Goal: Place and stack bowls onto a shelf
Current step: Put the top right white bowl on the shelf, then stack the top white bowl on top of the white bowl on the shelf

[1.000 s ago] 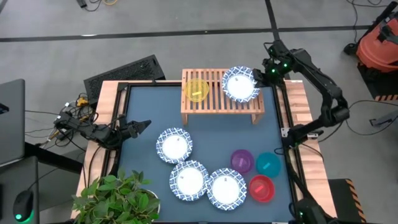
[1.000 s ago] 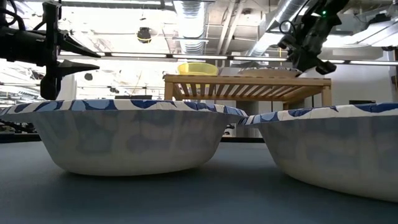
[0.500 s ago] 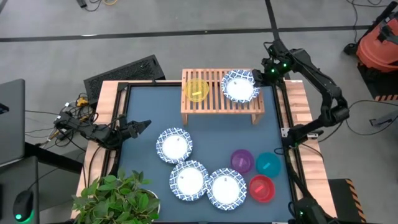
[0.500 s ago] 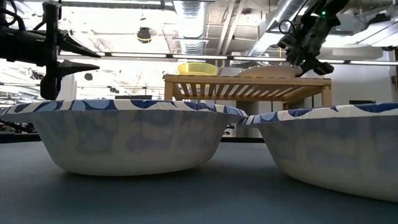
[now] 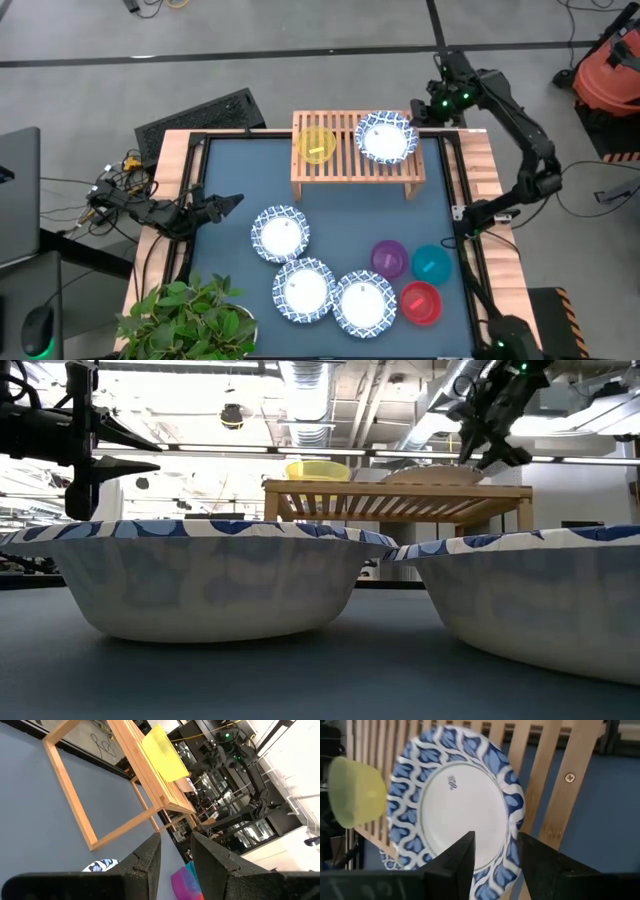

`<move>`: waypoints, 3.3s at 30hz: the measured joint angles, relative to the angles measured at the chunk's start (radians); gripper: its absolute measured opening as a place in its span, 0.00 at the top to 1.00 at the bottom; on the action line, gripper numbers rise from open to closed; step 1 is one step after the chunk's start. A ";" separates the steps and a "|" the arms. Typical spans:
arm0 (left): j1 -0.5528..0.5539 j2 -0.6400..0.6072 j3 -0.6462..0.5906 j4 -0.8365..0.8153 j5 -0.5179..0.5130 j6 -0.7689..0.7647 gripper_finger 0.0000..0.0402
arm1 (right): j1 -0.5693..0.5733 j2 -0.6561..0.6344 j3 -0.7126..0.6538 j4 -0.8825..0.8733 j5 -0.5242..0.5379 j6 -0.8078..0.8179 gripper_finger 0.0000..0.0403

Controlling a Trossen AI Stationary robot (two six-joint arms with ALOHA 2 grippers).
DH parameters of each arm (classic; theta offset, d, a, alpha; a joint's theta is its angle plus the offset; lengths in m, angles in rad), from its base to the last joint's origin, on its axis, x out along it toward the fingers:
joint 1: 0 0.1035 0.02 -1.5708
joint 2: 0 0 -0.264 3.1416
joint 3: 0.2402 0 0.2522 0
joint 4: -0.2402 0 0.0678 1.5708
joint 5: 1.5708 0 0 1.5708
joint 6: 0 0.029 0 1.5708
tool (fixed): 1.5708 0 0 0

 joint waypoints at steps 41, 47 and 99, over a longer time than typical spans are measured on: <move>0.000 0.000 0.000 -0.008 0.048 -0.095 0.77 | 1.190 0.086 0.145 -0.231 0.765 0.632 0.58; 0.000 0.000 0.000 -0.007 0.048 -0.101 0.77 | 1.232 0.227 0.145 -0.065 0.726 0.604 0.58; 0.000 0.007 0.000 0.001 0.236 -0.012 0.77 | 1.170 0.691 0.145 0.627 0.677 0.882 0.43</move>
